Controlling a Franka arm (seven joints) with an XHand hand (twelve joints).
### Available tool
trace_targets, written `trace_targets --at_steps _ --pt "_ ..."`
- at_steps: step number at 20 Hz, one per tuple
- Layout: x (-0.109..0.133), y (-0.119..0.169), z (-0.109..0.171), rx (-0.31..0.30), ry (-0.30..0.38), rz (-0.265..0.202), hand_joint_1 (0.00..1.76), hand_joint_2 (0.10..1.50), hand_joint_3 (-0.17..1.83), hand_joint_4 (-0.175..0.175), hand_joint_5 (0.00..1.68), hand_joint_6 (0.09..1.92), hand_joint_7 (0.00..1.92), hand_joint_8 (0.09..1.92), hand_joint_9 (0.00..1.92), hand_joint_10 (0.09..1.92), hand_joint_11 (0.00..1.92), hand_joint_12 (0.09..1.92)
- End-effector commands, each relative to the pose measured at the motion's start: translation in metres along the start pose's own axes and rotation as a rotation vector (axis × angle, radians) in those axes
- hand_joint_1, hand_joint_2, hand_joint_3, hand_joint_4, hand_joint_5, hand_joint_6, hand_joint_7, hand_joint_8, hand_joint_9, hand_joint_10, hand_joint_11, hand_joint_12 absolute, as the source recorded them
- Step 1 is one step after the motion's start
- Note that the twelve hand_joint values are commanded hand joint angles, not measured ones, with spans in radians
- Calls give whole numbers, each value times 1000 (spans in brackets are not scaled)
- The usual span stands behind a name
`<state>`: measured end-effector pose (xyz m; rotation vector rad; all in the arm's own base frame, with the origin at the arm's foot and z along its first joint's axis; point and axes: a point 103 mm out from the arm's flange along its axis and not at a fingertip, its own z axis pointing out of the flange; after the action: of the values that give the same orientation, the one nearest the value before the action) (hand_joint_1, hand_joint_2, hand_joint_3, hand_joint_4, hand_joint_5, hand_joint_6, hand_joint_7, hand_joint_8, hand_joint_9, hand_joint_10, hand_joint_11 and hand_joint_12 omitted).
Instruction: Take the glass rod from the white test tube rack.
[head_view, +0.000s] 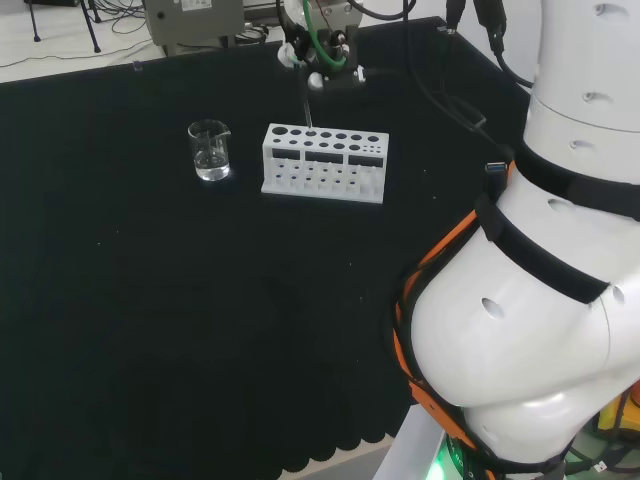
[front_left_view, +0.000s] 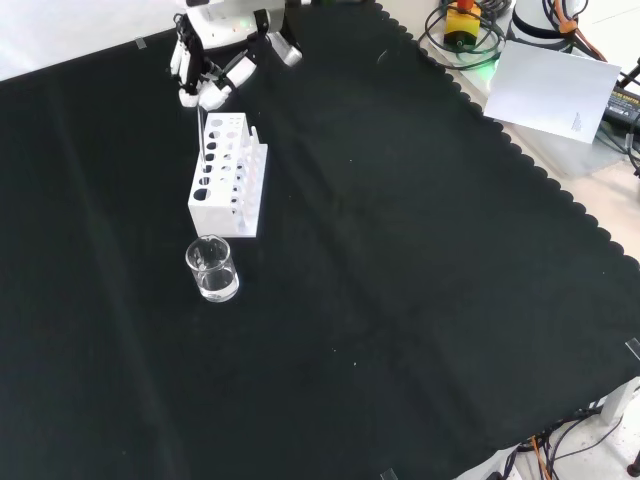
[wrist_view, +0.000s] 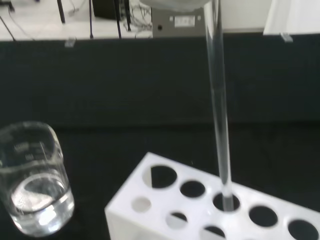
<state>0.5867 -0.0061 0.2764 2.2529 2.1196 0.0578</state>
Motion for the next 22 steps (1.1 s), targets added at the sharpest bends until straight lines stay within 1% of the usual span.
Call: trace_targets --at_steps 1,5,6,10,17,22 --pt "9 -3 -29 -32 57 46 1310 1093 -175 -175 1386 87 1195 991 1678 644 1735 331" --pt "8 -6 -48 -17 69 62 1312 1087 -175 -175 1390 87 1216 954 1699 594 1755 304" --pt "7 -7 -52 -13 69 74 1313 1086 -175 -175 1391 87 1219 950 1701 591 1757 302" --pt "7 -13 -72 -17 100 92 1313 1084 -175 -175 1391 87 1226 937 1726 538 1766 286" --pt "16 -21 -95 -42 114 79 1314 1082 -175 -175 1392 87 1232 926 1735 523 1772 283" --pt "24 -23 -99 -56 114 76 1315 1081 -175 -175 1392 87 1236 920 1740 513 1776 281"
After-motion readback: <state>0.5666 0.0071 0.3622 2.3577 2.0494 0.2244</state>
